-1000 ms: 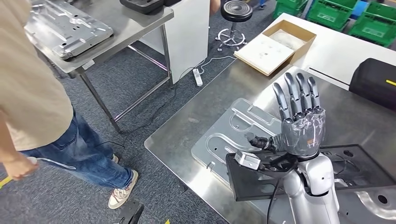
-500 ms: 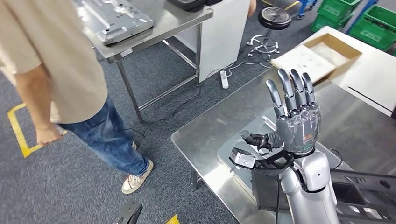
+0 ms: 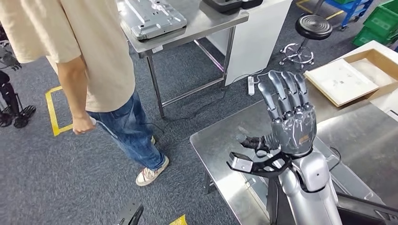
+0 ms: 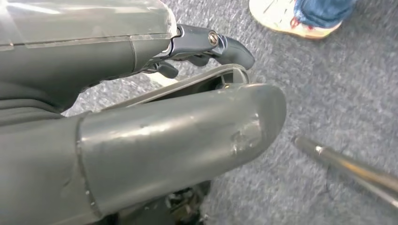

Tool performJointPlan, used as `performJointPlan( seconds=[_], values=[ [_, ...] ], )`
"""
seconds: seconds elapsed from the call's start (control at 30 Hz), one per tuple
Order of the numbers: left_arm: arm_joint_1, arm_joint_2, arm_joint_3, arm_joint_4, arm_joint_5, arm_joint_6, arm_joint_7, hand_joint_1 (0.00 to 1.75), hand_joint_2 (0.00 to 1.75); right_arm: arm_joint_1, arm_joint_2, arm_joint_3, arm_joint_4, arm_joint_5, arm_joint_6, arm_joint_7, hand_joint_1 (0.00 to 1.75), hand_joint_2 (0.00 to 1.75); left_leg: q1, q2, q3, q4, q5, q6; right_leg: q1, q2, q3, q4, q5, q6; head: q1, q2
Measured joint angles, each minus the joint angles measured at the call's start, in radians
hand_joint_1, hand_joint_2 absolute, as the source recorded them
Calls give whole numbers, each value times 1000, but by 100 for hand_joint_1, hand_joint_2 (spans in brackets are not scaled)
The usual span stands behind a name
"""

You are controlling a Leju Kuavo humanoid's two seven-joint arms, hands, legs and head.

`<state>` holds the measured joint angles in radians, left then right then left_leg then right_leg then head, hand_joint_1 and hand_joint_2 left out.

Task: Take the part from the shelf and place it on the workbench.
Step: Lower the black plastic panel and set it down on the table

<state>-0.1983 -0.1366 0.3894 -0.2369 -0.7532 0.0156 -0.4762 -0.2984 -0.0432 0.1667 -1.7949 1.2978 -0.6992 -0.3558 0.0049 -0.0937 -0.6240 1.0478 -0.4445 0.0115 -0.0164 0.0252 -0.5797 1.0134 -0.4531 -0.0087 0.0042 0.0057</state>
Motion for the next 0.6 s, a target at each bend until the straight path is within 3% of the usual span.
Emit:
performJointPlan(
  seconds=[0.07, 0.13, 0.17, 0.2, 0.27, 0.33, 0.37, 0.43, 0.5, 0.57, 0.6],
  values=[
    [-3, 0, 0, 0, 0, 1, 0, 0, 0, -4, -2, 14, 0, 0, 0, 2, 0, 0, 1, 55, -45, 98, -57, -9, 1, -25, 5, -8, 2, -9, -3, 0],
    [-4, 0, -1, 0, 0, 1, 0, 0, 0, -5, -5, 24, 0, 0, 0, 2, 0, 0, 6, 77, -103, 217, -105, -17, 4, -53, 6, -7, -1, -12, -4, 0],
    [-2, 0, -2, 0, 0, 1, 0, 0, 0, -5, -5, 27, 0, 0, 0, 3, 0, 0, 9, 82, -116, 240, -106, -21, 4, -66, 6, -6, -3, -12, -4, 0],
    [-1, 0, -2, 0, 0, 0, 0, 0, 0, -5, -6, 30, 0, 0, 0, 3, 0, 0, 11, 87, -109, 226, -87, -23, 3, -79, 7, -5, -5, -11, -4, 0],
    [0, 0, -4, 0, 1, 1, 0, 0, 0, -8, -6, 36, 0, 0, 0, 3, 0, 0, 13, 119, -48, 106, -24, -24, 3, -102, 10, 0, -12, -4, -4, 0],
    [-3, 0, -4, 0, 2, 2, 1, 0, 0, -14, -8, 43, 0, 1, 0, 4, 0, 0, 6, 155, 4, 4, 8, -14, 9, -121, 12, 9, -21, 6, -3, 0],
    [-4, 1, -5, 0, 2, 2, 2, 0, 0, -17, -10, 48, 0, 3, 0, 6, 0, 0, 2, 162, 12, -15, 9, -7, 12, -130, 13, 11, -25, 11, -3, 0],
    [-2, 1, -6, 0, 5, 3, 3, 0, 0, -24, -12, 62, -1, 10, 0, 11, 0, 0, 0, 141, 11, -19, 10, 7, 13, -149, 17, 10, -29, 21, -2, 0],
    [1, 1, -6, 0, 8, 4, 3, 0, 0, -32, -15, 76, -2, 16, 0, 20, 0, 0, 3, 118, 14, -27, 15, 20, 7, -121, 13, 31, -49, 33, -1, 0],
    [-2, 0, -7, 0, 9, 4, 3, 0, 0, -36, -20, 88, -4, 18, 0, 29, 0, 0, 6, 97, 16, -32, 20, 30, 2, -61, -27, 122, -103, 40, -1, 0],
    [-4, -1, -7, 0, 10, 5, 3, 0, 0, -36, -24, 94, -5, 18, 0, 32, 0, 0, 6, 86, 15, -32, 20, 33, 2, -42, -59, 187, -132, 41, -1, 0]
  ],
)
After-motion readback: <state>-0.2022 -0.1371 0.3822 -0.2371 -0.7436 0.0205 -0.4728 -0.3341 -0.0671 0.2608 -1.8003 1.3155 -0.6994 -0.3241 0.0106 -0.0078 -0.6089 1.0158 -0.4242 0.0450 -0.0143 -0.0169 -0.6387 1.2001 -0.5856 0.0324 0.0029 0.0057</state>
